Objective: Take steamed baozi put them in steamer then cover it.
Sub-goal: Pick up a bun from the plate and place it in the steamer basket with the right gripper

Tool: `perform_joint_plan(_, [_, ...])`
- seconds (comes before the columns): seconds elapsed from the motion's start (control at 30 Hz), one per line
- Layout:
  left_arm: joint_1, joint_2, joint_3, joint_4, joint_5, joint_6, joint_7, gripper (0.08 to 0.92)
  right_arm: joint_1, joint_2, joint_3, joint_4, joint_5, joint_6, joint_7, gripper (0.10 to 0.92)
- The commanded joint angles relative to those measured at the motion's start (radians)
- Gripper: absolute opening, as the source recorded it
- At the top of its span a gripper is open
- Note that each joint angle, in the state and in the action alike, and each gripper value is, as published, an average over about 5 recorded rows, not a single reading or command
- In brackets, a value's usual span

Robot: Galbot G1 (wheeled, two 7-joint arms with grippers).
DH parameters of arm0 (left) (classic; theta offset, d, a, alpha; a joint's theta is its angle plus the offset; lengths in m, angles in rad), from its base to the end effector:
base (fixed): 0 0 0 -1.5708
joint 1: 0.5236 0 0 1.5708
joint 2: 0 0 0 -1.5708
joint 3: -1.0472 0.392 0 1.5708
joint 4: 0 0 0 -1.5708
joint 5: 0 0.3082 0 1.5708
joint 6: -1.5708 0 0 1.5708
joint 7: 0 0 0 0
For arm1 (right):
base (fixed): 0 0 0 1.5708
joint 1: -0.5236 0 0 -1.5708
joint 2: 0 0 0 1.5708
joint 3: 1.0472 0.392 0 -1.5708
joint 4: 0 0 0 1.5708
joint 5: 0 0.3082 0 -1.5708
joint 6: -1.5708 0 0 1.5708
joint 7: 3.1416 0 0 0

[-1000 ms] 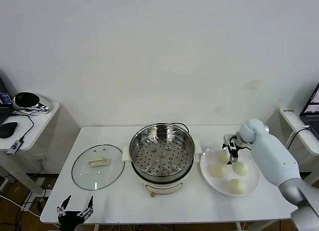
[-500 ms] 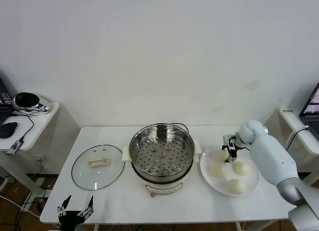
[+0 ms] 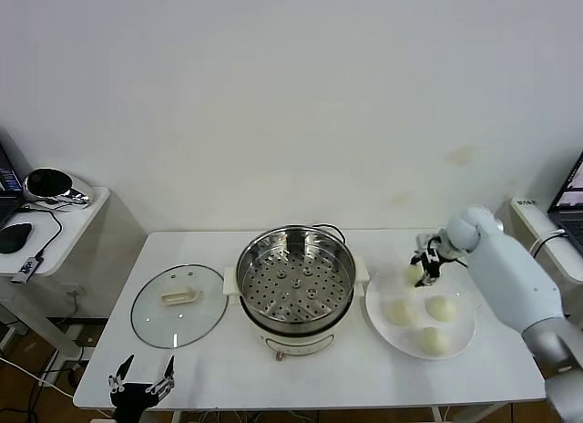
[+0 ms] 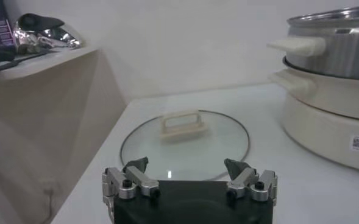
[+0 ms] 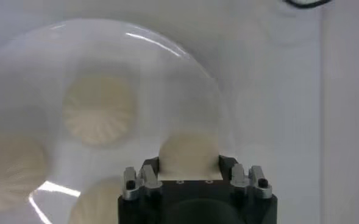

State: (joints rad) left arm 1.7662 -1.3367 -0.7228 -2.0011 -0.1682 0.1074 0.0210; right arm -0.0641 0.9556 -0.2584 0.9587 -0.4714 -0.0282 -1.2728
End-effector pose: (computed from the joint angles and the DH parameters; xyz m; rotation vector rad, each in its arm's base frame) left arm 0.0463 0.1150 -0.3640 0.0676 -2.7684 -0.1827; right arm 0.5714 -0.1833 -0.1656 1.2326 -1.5316 1.4337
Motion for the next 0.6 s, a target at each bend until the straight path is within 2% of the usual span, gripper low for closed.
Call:
perform_joint_plan(0.03, [0.001, 0.000, 0.000, -0.001, 0.001, 0.001, 0.000, 0.823, 0.163, -0.025, -0.113, 0.052, 0.143, -0.015, -0.026, 0.602])
perform_joint_plan(0.23, [0.011, 0.010, -0.010, -0.010, -0.003, -0.002, -0.009, 0.823, 0.381, 0.120, -0.279, -0.015, 0.281, -0.021, -0.054, 0.602])
perform_joint_plan(0.37, [0.013, 0.015, -0.022, -0.009, -0.006, -0.004, -0.016, 0.823, 0.447, 0.252, -0.315, -0.118, 0.314, 0.044, -0.076, 0.602])
perform_joint_plan(0.47, [0.010, 0.013, -0.031, -0.011, -0.008, -0.005, -0.019, 0.823, 0.468, 0.339, -0.330, -0.212, 0.363, 0.203, -0.088, 0.602])
perform_joint_plan(0.6, [0.014, 0.011, -0.040, -0.016, -0.011, -0.004, -0.021, 0.823, 0.472, 0.446, -0.347, -0.359, 0.461, 0.536, -0.093, 0.603])
